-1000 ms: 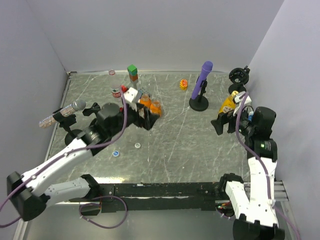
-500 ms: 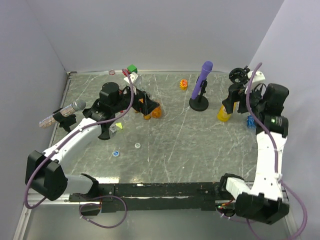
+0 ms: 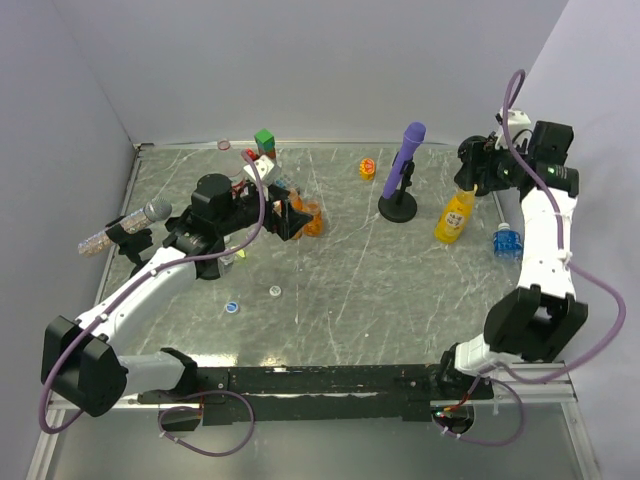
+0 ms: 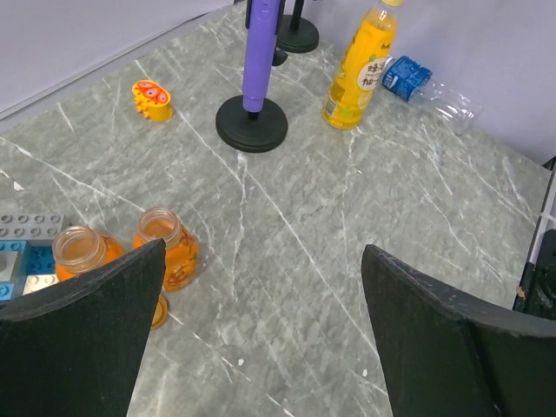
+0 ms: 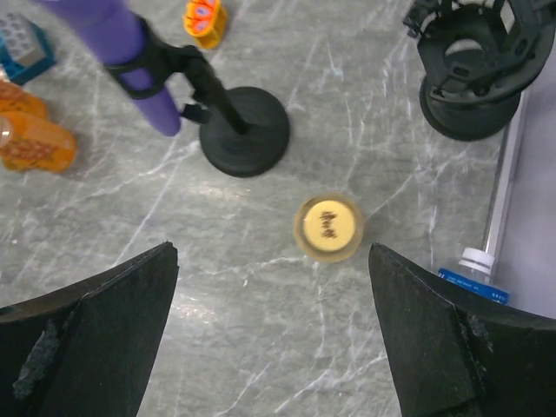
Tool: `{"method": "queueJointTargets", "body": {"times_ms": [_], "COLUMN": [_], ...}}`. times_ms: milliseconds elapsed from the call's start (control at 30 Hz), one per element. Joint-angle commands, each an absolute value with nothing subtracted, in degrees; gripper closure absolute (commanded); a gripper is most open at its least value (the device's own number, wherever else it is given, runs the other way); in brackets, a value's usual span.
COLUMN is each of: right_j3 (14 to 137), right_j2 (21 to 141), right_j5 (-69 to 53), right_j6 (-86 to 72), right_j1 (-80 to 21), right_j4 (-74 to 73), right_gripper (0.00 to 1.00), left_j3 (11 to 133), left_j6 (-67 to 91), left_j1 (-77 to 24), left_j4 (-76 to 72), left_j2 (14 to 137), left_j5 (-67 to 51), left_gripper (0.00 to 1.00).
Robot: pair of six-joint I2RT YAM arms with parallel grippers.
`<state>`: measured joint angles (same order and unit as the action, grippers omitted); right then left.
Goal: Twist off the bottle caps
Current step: Pick up the plastic bottle at the center of the board.
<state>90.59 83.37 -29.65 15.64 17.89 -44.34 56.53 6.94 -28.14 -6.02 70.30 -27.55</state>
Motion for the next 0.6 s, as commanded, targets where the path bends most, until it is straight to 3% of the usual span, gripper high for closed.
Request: {"method": "queueJointTargets", "body": {"times_ms": [0,133,567], "right_j3": [95.44,97.91,99.75], "right_j2": [87.96,92.02,96.06], "right_j5": [-26.90,-27.33,-24.87], "right_j6": [14.59,14.85,15.55], "right_j1": [18.98,19.07,18.72], "right_j4": [-46.84,-48.96,-49.83], "right_gripper": [0.06,0.18,0.31], "left_j3": [55.81,55.99,56.34], "left_j6": [4.66,5.27,5.63], "left_j1": [-28.04,-28.04,-28.04], "left_j4": [-8.61,-8.62,-8.44], "left_j2": [69.00,69.78,70.40], "left_j5": [-27.77,-29.26,-30.32], "left_gripper": [0.03,0.04,0.03]}}
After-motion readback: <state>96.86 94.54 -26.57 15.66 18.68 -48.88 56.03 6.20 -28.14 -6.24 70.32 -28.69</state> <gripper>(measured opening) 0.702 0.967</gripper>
